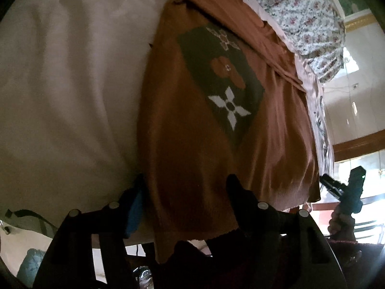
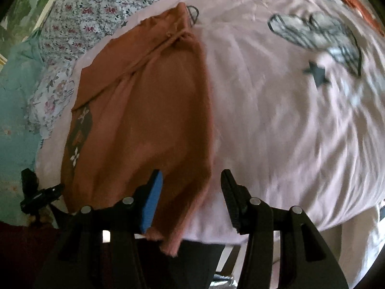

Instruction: Fold small clothes

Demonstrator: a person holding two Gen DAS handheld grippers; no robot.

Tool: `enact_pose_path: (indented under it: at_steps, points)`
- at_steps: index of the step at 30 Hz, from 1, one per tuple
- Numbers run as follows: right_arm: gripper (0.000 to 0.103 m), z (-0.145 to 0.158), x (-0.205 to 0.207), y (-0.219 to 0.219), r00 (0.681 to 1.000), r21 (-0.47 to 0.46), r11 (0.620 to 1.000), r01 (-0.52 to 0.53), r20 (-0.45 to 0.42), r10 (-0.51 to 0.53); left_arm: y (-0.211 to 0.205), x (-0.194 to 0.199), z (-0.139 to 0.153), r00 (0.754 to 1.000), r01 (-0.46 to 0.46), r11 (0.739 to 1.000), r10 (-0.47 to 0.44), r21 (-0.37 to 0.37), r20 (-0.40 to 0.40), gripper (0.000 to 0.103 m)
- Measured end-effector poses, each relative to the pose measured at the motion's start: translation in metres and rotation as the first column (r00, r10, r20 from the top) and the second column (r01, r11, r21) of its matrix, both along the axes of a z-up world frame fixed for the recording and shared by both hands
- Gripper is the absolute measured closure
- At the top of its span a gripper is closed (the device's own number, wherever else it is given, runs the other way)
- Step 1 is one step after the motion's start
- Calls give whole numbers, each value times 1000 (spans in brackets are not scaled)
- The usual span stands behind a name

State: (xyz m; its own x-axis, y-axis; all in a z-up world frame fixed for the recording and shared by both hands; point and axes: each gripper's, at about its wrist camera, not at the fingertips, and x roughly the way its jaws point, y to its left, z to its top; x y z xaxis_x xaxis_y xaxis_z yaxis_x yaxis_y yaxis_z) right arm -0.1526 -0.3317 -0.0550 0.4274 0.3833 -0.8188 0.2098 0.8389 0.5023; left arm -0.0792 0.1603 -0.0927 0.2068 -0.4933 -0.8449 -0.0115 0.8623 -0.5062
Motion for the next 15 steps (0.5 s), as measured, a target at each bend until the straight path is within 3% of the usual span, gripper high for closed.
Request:
enact_pose_path:
  at_steps: [5, 6, 7, 8, 9, 13, 15]
  points:
    - [51, -18, -7, 17, 999, 34, 999, -41, -14, 42, 3, 5, -2, 1000, -2, 999, 2, -34, -6, 43]
    - [52, -19, -8, 17, 999, 41, 998, -37, -7, 37, 4, 5, -2, 1000, 5, 1000, -5, -26, 2, 59]
    - [69, -19, -8, 17, 999, 57, 998, -38, -2, 38, 4, 5, -2, 1000, 11, 1000, -11, -5, 10, 73]
    - [86, -20, -7, 16, 999, 73, 996, -44, -9, 45, 5, 4, -2, 1000, 12, 1000, -12, 10, 11, 97]
    - [96, -21, -9, 14, 999, 89, 995, -44, -15, 46, 9, 3, -1, 1000, 5, 1000, -5, 0, 14, 95]
    - [97, -15, -19, -1, 999, 108, 993, -40, 15, 39, 18, -1, 0, 1000, -16, 1000, 15, 7, 22, 95]
    - [97, -17, -20, -4, 999, 117, 992, -45, 8, 44, 21, 0, -6, 1000, -12, 1000, 12, -7, -11, 90]
